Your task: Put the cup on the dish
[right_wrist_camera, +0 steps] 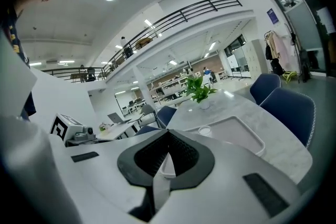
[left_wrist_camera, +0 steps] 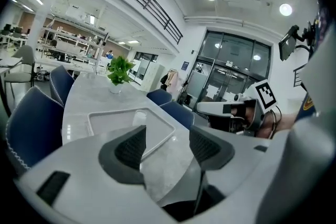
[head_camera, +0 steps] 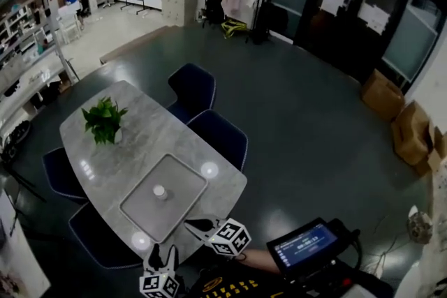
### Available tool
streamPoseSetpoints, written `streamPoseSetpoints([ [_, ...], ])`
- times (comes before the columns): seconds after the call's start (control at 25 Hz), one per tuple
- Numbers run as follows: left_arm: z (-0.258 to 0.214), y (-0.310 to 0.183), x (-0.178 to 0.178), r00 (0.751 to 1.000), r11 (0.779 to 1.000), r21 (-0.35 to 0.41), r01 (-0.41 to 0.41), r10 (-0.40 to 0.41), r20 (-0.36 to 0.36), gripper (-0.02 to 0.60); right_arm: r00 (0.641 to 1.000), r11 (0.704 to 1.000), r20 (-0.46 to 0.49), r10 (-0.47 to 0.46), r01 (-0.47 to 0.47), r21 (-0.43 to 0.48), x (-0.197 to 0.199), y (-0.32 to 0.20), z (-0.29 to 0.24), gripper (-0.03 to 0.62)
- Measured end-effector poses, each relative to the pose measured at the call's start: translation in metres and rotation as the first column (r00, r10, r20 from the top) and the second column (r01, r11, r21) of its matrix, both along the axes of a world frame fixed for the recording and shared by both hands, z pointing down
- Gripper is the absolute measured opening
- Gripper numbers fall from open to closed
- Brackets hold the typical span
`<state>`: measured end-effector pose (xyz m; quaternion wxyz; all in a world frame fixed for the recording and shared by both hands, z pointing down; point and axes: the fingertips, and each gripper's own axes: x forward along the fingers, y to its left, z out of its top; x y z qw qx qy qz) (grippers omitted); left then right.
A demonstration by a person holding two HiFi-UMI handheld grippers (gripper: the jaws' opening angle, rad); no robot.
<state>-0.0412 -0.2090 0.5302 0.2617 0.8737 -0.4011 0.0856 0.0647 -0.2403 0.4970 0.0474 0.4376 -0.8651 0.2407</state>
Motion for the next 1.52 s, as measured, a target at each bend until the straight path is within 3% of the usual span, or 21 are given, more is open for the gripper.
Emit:
streamPoseSetpoints([
  [0.12,-0.013,0.007,-0.001,0.999,0.999,0.025,-0.033,0.033,-0.024,0.261,0.999,0.998,-0.011,0.038,-0.037,0.051,-0.002,0.015,-0.016,0.008],
  [0.28,-0.045,0.016,0.001,0.996,0.993,0.094,-0.068,0.072,-0.043,0.261,0.996,0.977,-0.046,0.074,-0.063,0.202,-0.004,0.033,-0.046,0.008],
  [0.6,-0.092,0.036,0.006,0.986,0.961,0.235,-0.146,0.161,-0.047,0.261,0.992,0.927,-0.085,0.089,-0.051,0.372,-0.022,0.065,-0.081,0.008],
  [0.72,-0.092,0.04,0.011,0.983,0.957,0.241,-0.164,0.18,-0.044,0.261,0.991,0.925,-0.11,0.074,-0.027,0.378,-0.024,0.069,-0.078,0.008],
  [0.92,-0.094,0.031,0.005,0.991,0.965,0.242,-0.102,0.12,-0.062,0.261,0.996,0.936,-0.087,0.034,-0.001,0.351,-0.029,0.055,-0.07,0.008],
  [1.16,-0.093,0.028,-0.003,0.997,0.964,0.258,-0.059,0.069,-0.03,0.261,0.995,0.935,-0.097,-0.028,0.061,0.351,-0.038,0.046,-0.069,0.008],
  [1.36,-0.096,0.02,0.004,0.997,0.946,0.315,-0.077,0.072,0.028,0.261,0.992,0.928,-0.097,-0.077,0.107,0.356,-0.046,0.031,-0.068,0.008],
  [1.52,-0.099,-0.039,0.004,0.998,0.912,0.408,-0.036,0.011,0.062,0.261,0.994,0.909,-0.08,-0.076,0.102,0.404,-0.039,-0.016,-0.084,0.008],
])
